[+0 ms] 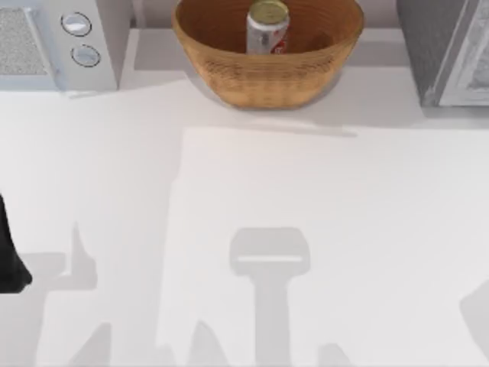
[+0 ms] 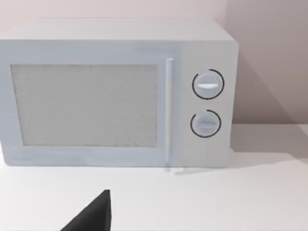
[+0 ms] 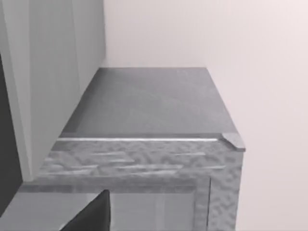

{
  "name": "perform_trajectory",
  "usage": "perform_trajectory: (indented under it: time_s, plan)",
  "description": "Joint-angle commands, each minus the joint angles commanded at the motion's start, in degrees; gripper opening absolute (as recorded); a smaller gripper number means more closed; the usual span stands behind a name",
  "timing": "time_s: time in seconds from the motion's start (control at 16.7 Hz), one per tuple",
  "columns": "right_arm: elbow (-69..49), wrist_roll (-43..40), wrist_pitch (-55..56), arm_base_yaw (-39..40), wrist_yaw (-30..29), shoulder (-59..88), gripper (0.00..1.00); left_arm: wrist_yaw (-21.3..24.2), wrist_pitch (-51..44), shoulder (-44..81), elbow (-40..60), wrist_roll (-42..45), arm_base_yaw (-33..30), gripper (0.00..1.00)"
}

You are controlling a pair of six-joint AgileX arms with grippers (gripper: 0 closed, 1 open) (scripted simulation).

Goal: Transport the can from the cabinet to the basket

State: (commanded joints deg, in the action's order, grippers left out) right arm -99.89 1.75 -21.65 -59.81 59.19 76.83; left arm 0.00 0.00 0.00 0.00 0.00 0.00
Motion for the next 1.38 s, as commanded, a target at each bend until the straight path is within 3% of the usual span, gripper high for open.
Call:
perform_trajectory:
  time_s: [0.18,0.36,0.54,1.08,1.2,1.38]
  plan:
    - [-0.6,-0.06,-0.18,3.43,-3.42,0.17,1.0,0.0,0.0,0.0,0.0,0.0,0.0,1.0]
    - [-1.59,-0.19,-0.68,12.05,-12.11,0.55,1.0,0.0,0.0,0.0,0.0,0.0,0.0,1.0]
    - [-2.29,-0.35,-1.4,25.2,-25.33,0.77,1.0,0.0,0.0,0.0,0.0,0.0,0.0,1.0]
    - [-0.61,-0.58,-3.15,72.19,-72.15,-1.15,1.0,0.0,0.0,0.0,0.0,0.0,0.0,1.0]
    - [0.23,-0.61,-3.31,78.92,-78.87,-1.9,1.0,0.0,0.0,0.0,0.0,0.0,0.0,1.0]
    - [1.11,-0.65,-3.44,84.45,-84.4,-2.67,1.0,0.0,0.0,0.0,0.0,0.0,0.0,1.0]
